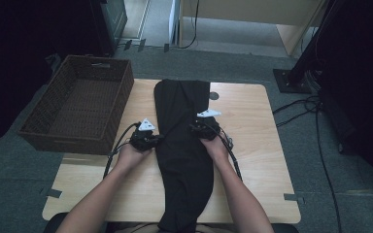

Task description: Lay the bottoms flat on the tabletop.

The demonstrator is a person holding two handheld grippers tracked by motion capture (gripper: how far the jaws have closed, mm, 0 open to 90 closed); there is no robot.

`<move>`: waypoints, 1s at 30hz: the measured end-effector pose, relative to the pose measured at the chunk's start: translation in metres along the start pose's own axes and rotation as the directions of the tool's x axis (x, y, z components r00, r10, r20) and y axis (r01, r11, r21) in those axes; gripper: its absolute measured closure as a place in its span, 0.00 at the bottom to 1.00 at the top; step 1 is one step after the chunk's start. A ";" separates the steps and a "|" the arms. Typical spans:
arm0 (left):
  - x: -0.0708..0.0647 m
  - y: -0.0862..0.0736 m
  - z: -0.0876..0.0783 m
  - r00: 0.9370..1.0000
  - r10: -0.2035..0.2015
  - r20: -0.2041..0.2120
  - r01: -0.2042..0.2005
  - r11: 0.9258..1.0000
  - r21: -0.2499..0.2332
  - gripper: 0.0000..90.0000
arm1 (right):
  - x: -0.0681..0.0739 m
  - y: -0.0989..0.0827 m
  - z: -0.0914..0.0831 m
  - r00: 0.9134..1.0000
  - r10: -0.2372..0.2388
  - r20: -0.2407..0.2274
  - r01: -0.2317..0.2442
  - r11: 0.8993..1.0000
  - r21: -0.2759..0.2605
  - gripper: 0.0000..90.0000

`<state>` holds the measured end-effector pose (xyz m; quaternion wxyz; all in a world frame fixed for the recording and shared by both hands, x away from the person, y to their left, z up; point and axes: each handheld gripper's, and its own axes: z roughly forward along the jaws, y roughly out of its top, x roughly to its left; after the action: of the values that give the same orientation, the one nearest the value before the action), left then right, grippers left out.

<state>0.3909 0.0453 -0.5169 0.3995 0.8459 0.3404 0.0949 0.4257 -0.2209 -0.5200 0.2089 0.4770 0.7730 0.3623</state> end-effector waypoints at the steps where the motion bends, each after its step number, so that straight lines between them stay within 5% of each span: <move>1: 0.000 0.000 0.000 1.000 0.000 0.000 0.000 1.000 0.000 0.97 | -0.001 0.001 0.001 1.000 0.010 -0.001 -0.010 1.000 0.004 0.54; 3: 0.000 0.000 0.000 1.000 -0.006 0.001 0.006 1.000 -0.002 0.97 | -0.001 0.001 0.002 1.000 0.014 0.004 -0.014 1.000 -0.005 0.60; 7: -0.001 -0.001 0.000 1.000 -0.018 0.003 0.018 1.000 -0.003 0.97 | 0.000 -0.002 -0.001 1.000 0.004 -0.018 -0.004 1.000 -0.021 0.99; 11: -0.005 -0.002 -0.012 0.999 -0.044 0.023 0.044 0.999 0.032 0.98 | 0.001 -0.007 -0.011 0.995 0.073 -0.068 -0.072 0.997 0.014 1.00; 16: -0.009 -0.007 -0.022 0.999 -0.003 0.042 0.001 0.998 0.060 0.87 | 0.015 -0.027 -0.036 0.992 0.030 -0.121 -0.025 0.999 0.039 1.00; 21: -0.007 0.005 -0.027 0.999 -0.020 0.030 0.021 0.999 -0.030 0.74 | 0.029 -0.045 -0.058 0.988 -0.005 -0.152 0.012 0.999 0.044 1.00; 25: -0.002 0.023 -0.019 1.000 0.017 -0.012 -0.018 0.999 -0.046 0.67 | 0.036 -0.058 -0.072 0.985 -0.024 -0.168 0.032 0.998 0.045 1.00; 30: 0.008 0.033 0.003 0.999 0.005 -0.032 -0.005 1.000 -0.027 0.62 | 0.043 -0.069 -0.087 0.978 -0.006 -0.209 0.020 0.998 0.066 1.00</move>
<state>0.4147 0.0334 -0.4956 0.4050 0.8396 0.3434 0.1141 0.3072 -0.2333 -0.5149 0.1125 0.4382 0.8056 0.3825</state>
